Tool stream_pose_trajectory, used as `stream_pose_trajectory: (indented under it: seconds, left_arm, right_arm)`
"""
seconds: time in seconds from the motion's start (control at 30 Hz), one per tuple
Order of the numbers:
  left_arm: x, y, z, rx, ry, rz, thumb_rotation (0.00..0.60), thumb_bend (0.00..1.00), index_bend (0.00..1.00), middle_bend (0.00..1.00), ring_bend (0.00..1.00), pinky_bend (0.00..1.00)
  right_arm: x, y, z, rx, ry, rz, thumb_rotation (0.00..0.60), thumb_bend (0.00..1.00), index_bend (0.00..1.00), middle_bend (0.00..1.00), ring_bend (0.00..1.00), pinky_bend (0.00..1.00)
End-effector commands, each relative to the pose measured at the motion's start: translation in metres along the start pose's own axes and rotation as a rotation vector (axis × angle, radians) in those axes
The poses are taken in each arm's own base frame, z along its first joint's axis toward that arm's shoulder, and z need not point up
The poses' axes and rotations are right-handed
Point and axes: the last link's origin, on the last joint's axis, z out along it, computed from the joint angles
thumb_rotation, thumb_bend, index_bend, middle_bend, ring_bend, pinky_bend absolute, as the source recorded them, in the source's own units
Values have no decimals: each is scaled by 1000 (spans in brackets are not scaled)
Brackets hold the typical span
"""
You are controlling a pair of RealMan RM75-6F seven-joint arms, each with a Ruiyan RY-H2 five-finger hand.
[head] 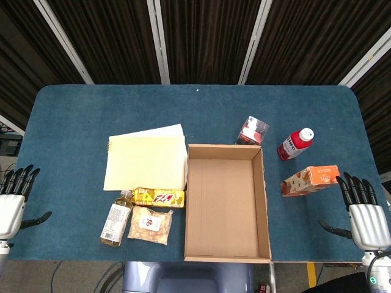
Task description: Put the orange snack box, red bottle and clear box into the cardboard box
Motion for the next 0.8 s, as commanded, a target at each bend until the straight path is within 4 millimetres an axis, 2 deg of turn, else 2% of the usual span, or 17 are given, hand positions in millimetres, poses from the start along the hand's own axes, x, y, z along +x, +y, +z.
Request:
stream_pose_trajectory:
  seconds: [0.03, 0.33, 0.47, 0.63, 0.8]
  left_arm:
    - [0, 0, 0, 2, 1, 0, 528, 0, 0, 0, 0, 0]
    - [3, 1, -1, -3, 12, -7, 523, 0, 0, 0, 0, 0]
    - [4, 0, -2, 2, 14, -13, 526, 0, 0, 0, 0, 0]
    - [1, 0, -1, 1, -10, -8, 525, 0, 0, 0, 0, 0]
    - [3, 2, -1, -5, 7, -10, 523, 0, 0, 0, 0, 0]
  right_arm:
    - [-1, 0, 1, -2, -7, -3, 600, 0, 0, 0, 0, 0]
    - [2, -4, 2, 25, 18, 15, 600, 2, 0, 0, 0, 0]
    - [8, -6, 4, 55, 48, 15, 600, 39, 0, 0, 0, 0]
    - [24, -8, 14, 116, 89, -62, 600, 41, 0, 0, 0, 0]
    - [32, -11, 35, 149, 50, -91, 600, 47, 6, 0, 0, 0]
